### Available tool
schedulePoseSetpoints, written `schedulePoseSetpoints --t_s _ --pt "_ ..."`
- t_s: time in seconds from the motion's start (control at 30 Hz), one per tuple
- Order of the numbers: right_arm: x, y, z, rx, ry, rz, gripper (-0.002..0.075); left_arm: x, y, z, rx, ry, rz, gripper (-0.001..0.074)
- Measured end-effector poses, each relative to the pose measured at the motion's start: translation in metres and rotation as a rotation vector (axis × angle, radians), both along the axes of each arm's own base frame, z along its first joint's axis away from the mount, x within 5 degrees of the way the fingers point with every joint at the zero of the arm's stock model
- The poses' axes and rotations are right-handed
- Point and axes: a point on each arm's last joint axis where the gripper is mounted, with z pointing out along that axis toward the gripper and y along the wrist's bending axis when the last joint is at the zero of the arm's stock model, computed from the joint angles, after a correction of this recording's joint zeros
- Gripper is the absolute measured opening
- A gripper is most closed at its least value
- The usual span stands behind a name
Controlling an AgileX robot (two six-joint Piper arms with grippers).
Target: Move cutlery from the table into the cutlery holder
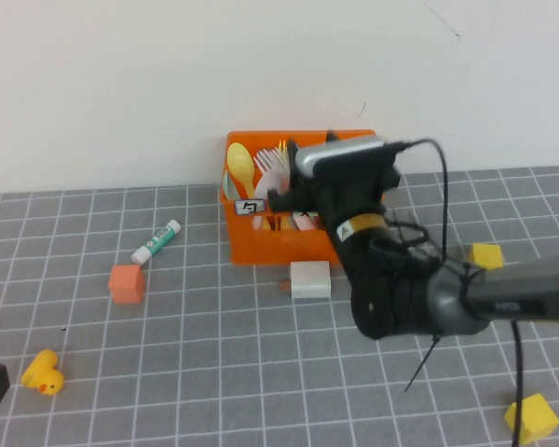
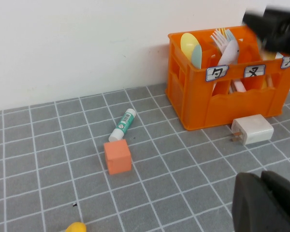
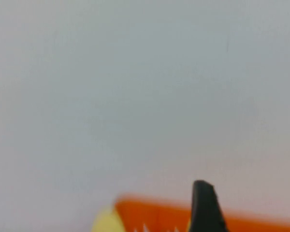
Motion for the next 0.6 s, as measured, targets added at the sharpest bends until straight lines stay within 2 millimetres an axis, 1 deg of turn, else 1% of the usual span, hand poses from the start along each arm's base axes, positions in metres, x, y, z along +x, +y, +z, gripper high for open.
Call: schedulePoseSetpoints --t_s 0.03,0.13,0.23,0.3,0.4,0.47,0.5,0.6 --pt "0.0 -0.001 0.008 0.009 -0.025 -0.004 0.0398 0.0 0.0 0.0 0.0 0.0 0.0 0.0" --pt "-0.006 -0.001 0.052 0.04 -0.127 -0.006 0.0291 0.0 0.0 0.0 0.0 0.0 0.0 0.0" --pt "-0.022 -0.003 0.115 0.013 -0.299 0.03 0.0135 0.0 0.0 0.0 0.01 -0.007 0.0 0.0" --pt "-0.038 -0.006 0.16 -0.034 -0.437 0.07 0.0057 0.0 0.0 0.001 0.013 -0.012 -0.001 0.0" --pt "-0.062 -0.012 0.211 -0.125 -0.54 0.138 0.0016 0.0 0.0 0.001 0.018 -0.017 -0.001 0.0" --pt "-0.074 -0.017 0.232 -0.178 -0.537 0.179 0.0008 0.0 0.001 0.001 0.027 -0.023 0.0 0.0" --pt "-0.083 -0.022 0.246 -0.206 -0.534 0.197 0.0005 0.0 0.001 0.001 0.029 -0.026 0.001 0.0" --pt "-0.101 -0.035 0.268 -0.318 -0.446 0.249 0.0 -0.002 0.002 0.003 0.026 -0.044 0.001 0.0"
